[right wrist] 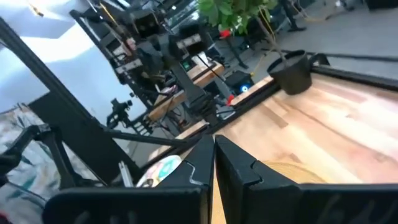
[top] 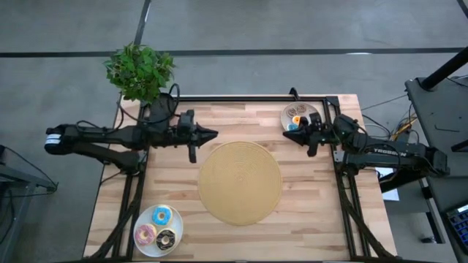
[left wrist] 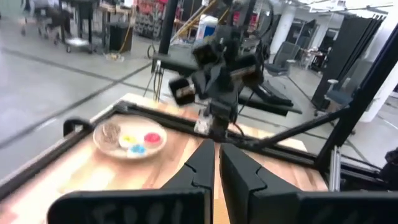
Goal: Pick & Place donuts
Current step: Return to Home Position
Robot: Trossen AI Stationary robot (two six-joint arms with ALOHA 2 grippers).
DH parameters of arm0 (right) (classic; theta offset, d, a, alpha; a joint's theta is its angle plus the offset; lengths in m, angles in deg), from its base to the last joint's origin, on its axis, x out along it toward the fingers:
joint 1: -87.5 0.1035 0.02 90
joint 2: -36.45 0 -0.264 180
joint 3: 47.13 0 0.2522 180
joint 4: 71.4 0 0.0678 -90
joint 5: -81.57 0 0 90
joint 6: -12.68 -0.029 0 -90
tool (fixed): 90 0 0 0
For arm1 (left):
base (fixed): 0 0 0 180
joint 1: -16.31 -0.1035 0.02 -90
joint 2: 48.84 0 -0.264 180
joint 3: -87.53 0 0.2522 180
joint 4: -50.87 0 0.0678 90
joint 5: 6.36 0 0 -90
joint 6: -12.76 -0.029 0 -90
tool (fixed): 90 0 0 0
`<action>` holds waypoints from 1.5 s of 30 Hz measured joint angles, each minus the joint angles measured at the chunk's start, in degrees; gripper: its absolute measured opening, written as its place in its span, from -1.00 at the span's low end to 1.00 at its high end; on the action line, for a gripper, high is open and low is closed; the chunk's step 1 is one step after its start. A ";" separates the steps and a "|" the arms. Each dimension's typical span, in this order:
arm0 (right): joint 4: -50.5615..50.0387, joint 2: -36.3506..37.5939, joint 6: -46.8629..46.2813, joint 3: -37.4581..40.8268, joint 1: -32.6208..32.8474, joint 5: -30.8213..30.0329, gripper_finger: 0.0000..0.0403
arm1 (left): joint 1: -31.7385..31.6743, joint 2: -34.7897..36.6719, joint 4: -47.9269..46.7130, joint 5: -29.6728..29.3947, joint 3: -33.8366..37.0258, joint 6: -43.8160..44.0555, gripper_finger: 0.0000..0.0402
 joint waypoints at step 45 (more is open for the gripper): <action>-10.32 24.35 23.61 10.48 25.76 -26.50 -0.96 | 0.00 20.15 15.60 0.05 25.83 -2.76 -1.00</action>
